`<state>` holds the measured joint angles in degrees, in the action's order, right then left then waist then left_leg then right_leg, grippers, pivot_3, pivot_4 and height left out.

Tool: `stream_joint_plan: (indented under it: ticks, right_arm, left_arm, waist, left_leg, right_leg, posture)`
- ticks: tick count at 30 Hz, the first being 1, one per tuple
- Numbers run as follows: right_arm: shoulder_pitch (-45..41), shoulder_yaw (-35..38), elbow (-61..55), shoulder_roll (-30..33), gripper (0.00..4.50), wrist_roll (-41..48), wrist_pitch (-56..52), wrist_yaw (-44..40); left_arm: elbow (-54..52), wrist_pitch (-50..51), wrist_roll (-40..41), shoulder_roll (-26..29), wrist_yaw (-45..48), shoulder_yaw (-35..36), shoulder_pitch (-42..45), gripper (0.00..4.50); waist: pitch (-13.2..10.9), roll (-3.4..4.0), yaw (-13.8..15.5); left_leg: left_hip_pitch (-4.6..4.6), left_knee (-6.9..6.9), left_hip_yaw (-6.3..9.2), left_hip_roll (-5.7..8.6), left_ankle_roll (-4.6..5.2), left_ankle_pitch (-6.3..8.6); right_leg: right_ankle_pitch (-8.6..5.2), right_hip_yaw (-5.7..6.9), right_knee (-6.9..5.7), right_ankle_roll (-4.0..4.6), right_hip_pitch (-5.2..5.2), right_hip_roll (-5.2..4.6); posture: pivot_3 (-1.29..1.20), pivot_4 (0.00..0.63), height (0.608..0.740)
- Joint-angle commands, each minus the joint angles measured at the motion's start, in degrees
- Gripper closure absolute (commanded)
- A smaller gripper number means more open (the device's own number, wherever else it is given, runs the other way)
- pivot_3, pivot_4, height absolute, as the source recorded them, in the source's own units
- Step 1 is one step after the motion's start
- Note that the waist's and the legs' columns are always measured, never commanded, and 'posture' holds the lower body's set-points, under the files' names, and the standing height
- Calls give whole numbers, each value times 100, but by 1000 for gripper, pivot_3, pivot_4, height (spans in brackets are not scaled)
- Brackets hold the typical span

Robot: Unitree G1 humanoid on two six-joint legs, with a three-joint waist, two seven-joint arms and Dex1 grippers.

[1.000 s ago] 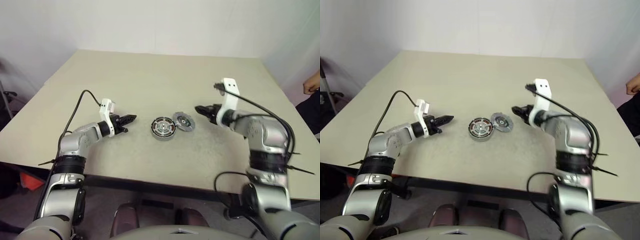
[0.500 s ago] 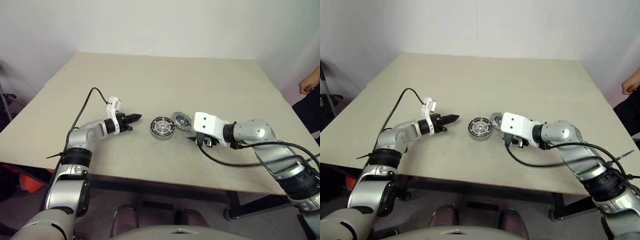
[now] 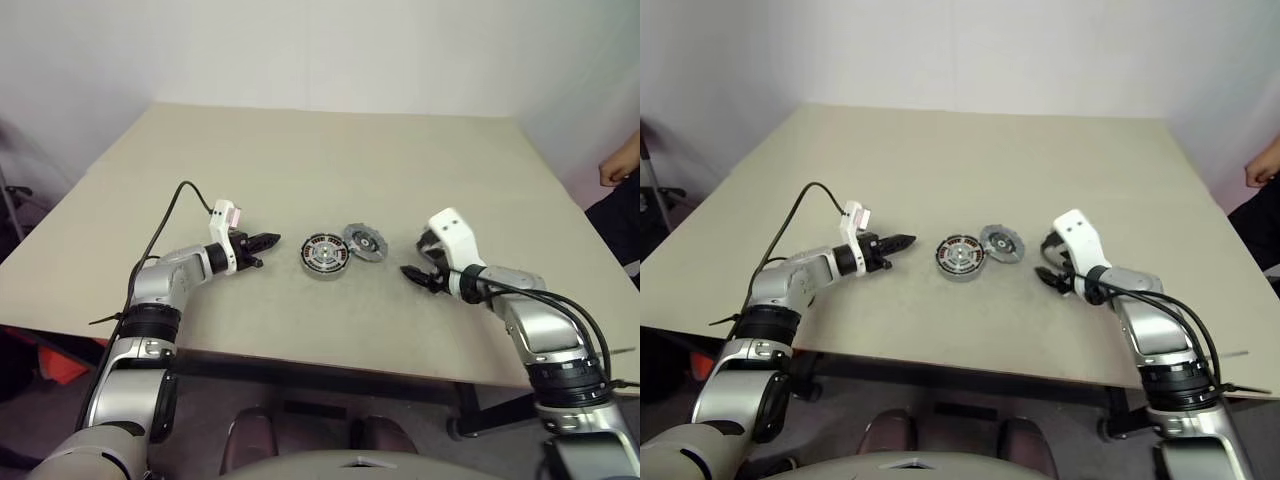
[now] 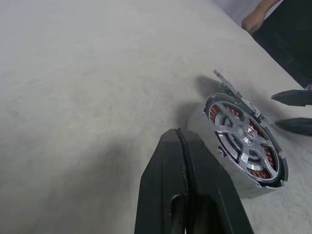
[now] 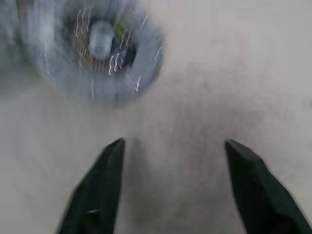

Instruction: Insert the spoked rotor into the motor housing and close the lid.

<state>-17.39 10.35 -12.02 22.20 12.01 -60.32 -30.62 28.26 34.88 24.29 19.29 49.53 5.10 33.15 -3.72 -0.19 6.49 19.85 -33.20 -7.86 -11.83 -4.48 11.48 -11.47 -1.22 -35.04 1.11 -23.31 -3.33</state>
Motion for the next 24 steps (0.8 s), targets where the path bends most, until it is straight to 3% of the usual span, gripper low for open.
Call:
stream_joint_plan:
  ticks: [1,3,6,9,15,24]
  right_arm:
    - [-1223,2698,-256,-1194,392,664,-2622,528]
    - [-1542,3774,-9,-1731,392,896,-3189,937]
    - [-1367,4183,-69,-2217,392,1361,-3218,1596]
    - [-1100,4228,-208,-2575,392,1964,-3218,2194]
    - [-895,4169,-131,-2805,392,3273,-3218,3246]
    - [-1504,4155,650,-2774,392,3783,-3218,3907]
  left_arm:
    - [-163,16,45,41,31,32,134,4500]
    - [-158,32,33,42,50,7,140,4500]
    - [-160,47,24,44,61,-13,141,4500]
    - [-156,52,23,54,66,-16,140,4500]
    - [-139,47,9,67,71,-18,140,4500]
    - [-179,48,-9,57,52,-29,109,4500]
  waist:
    - [-1,1,-61]
    - [5,-7,-63]
    - [12,-15,-13]
    - [10,21,-35]
    - [10,20,-93]
    - [9,22,-88]
  left_leg:
    - [-2,-2,0,1,1,-3]
    - [-9,-2,0,5,-1,-12]
    - [-42,11,2,-6,-7,-16]
    - [-22,19,1,-1,-9,-17]
    - [-41,54,0,-2,-32,-30]
    - [-44,66,0,1,-44,-37]
  right_leg:
    - [2,-2,-4,2,0,0]
    - [3,-5,-12,5,2,-2]
    - [1,11,-5,5,18,-1]
    - [2,11,5,5,1,-4]
    - [0,9,6,2,5,0]
    - [-16,8,12,-25,1,-1]
  posture:
    - [0,0,740]
    - [0,0,740]
    - [0,0,740]
    - [0,0,740]
    - [0,0,740]
    - [0,0,740]
